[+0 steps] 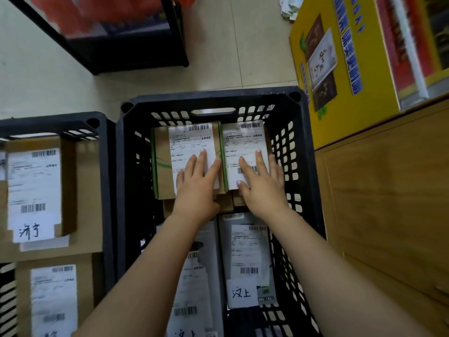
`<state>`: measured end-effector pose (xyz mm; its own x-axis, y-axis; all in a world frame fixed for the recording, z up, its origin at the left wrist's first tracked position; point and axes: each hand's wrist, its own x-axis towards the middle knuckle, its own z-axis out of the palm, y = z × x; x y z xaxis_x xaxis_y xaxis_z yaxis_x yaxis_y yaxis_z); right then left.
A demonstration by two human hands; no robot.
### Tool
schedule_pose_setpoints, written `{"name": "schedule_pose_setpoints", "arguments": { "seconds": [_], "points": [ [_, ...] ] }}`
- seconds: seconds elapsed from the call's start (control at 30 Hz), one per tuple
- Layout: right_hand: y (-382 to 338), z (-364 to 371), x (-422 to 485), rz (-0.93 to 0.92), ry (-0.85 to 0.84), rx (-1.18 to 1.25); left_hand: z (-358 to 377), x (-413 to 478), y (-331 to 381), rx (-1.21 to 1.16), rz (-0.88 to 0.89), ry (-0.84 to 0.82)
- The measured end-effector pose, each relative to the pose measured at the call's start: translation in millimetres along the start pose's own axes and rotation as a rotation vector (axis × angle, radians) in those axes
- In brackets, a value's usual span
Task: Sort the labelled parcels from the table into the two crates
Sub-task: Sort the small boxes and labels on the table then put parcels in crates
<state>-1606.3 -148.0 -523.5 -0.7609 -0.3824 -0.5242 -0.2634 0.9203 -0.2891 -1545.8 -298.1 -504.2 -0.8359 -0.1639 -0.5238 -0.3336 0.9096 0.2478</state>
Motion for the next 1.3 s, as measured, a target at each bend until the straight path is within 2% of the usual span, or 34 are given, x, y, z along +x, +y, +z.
{"name": "schedule_pose_setpoints", "arguments": {
  "seconds": [0.23, 0.53, 0.73, 0.9, 1.3],
  "points": [
    [-27, -67, -45, -0.038, 0.196, 0.114, -47, -33, 12, -0.063, 0.096, 0.252],
    [-74, -167, -158, -0.177, 0.363, 0.214, -138, -159, 39, -0.196, 0.049, 0.566],
    [-107, -205, -227, -0.386, 0.351, 0.225, -164, -264, 52, -0.271, -0.116, 0.762],
    [-152, -216, -280, -0.654, 0.272, 0.216, -174, -345, 43, -0.277, -0.298, 0.946],
    [-287, -169, -413, -1.234, 0.138, 0.046, -148, -555, 3, -0.270, -0.783, 1.229]
  ]
}}
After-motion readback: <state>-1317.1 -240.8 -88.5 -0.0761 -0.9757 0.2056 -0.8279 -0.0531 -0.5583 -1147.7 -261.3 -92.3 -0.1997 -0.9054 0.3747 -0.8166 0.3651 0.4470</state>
